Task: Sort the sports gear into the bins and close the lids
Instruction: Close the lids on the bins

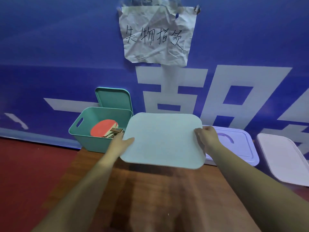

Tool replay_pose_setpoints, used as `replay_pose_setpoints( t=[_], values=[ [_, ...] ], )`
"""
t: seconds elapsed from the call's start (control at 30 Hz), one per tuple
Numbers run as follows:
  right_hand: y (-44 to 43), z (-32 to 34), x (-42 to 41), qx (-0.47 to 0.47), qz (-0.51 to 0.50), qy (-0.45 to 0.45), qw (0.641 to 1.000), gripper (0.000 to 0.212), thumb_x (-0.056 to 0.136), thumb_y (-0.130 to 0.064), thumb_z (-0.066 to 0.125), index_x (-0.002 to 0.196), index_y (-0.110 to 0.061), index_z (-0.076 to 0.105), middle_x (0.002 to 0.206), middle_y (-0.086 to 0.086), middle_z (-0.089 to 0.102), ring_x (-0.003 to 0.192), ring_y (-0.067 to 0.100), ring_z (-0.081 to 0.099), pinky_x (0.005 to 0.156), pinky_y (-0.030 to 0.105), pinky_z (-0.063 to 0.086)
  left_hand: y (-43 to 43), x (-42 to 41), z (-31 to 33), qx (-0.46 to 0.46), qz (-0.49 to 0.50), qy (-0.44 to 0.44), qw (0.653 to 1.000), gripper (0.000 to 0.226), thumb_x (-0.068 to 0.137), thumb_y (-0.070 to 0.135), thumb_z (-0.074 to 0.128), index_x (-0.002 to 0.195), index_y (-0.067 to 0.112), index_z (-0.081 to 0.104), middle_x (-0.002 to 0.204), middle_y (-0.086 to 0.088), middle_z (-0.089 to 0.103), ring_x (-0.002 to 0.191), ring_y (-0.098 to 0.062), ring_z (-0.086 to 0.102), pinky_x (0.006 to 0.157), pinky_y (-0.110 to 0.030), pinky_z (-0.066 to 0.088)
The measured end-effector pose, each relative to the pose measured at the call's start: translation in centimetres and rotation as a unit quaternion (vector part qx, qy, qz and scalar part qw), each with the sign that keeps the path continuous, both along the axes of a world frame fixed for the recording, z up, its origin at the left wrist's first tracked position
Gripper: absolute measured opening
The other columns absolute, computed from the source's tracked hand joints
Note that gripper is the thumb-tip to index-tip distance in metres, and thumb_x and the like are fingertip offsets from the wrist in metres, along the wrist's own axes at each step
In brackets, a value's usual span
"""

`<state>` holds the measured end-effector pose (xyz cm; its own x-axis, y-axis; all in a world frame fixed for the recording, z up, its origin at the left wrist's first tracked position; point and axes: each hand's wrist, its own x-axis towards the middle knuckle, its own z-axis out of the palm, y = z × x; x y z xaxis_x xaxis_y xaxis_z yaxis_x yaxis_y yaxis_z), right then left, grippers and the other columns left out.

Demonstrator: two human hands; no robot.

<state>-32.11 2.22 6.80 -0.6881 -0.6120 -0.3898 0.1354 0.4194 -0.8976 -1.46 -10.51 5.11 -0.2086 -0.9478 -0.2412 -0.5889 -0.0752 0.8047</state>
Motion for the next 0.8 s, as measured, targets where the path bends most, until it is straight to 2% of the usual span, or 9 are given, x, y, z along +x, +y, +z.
replay_pose_setpoints(
  t=[0.1, 0.2, 0.5, 0.57, 0.8],
  values=[
    [-0.8, -1.3, 0.2, 0.018, 0.022, 0.078, 0.997, 0.032, 0.086, -0.024, 0.062, 0.115, -0.016, 0.051, 0.102, 0.003, 0.061, 0.093, 0.025, 0.06, 0.082, 0.038, 0.051, -0.7, -0.2, -1.7, 0.006, 0.005, 0.022, 1.0, 0.032, 0.087, 0.021, 0.067, 0.116, 0.01, 0.063, 0.111, -0.006, 0.068, 0.097, -0.026, 0.065, 0.084, -0.037, 0.052],
    [-2.5, -2.4, 0.3, 0.041, 0.027, 0.148, 0.988, 0.04, 0.086, -0.026, 0.062, 0.122, -0.012, 0.052, 0.111, 0.006, 0.059, 0.096, 0.027, 0.058, 0.082, 0.037, 0.048, -2.6, -0.8, -2.6, 0.0, 0.011, -0.003, 1.0, 0.029, 0.086, 0.025, 0.068, 0.109, 0.008, 0.061, 0.107, -0.006, 0.067, 0.094, -0.025, 0.063, 0.076, -0.032, 0.048],
    [-10.0, -6.0, -0.3, 0.138, 0.029, 0.224, 0.964, 0.041, 0.093, -0.029, 0.053, 0.127, -0.007, 0.047, 0.121, 0.013, 0.055, 0.105, 0.032, 0.054, 0.09, 0.043, 0.048, -12.3, -3.2, -5.9, -0.084, -0.079, -0.172, 0.978, 0.048, 0.085, 0.04, 0.061, 0.114, 0.002, 0.059, 0.113, -0.017, 0.064, 0.107, -0.034, 0.058, 0.091, -0.041, 0.047],
    [-11.3, -7.2, -0.4, 0.166, 0.022, 0.241, 0.956, 0.038, 0.094, -0.028, 0.05, 0.124, -0.005, 0.047, 0.121, 0.016, 0.053, 0.1, 0.031, 0.052, 0.085, 0.041, 0.047, -13.5, -3.8, -6.6, -0.089, -0.089, -0.2, 0.972, 0.052, 0.088, 0.042, 0.06, 0.117, 0.0, 0.056, 0.117, -0.019, 0.06, 0.111, -0.035, 0.054, 0.095, -0.042, 0.045],
    [-11.8, -9.6, 0.3, 0.203, -0.008, 0.282, 0.938, 0.033, 0.094, -0.025, 0.043, 0.117, -0.003, 0.046, 0.113, 0.016, 0.047, 0.096, 0.031, 0.048, 0.088, 0.044, 0.045, -13.3, -4.1, -7.5, -0.129, -0.106, -0.226, 0.96, 0.056, 0.09, 0.043, 0.059, 0.12, -0.003, 0.052, 0.12, -0.021, 0.053, 0.115, -0.036, 0.048, 0.098, -0.044, 0.038]
  ],
)
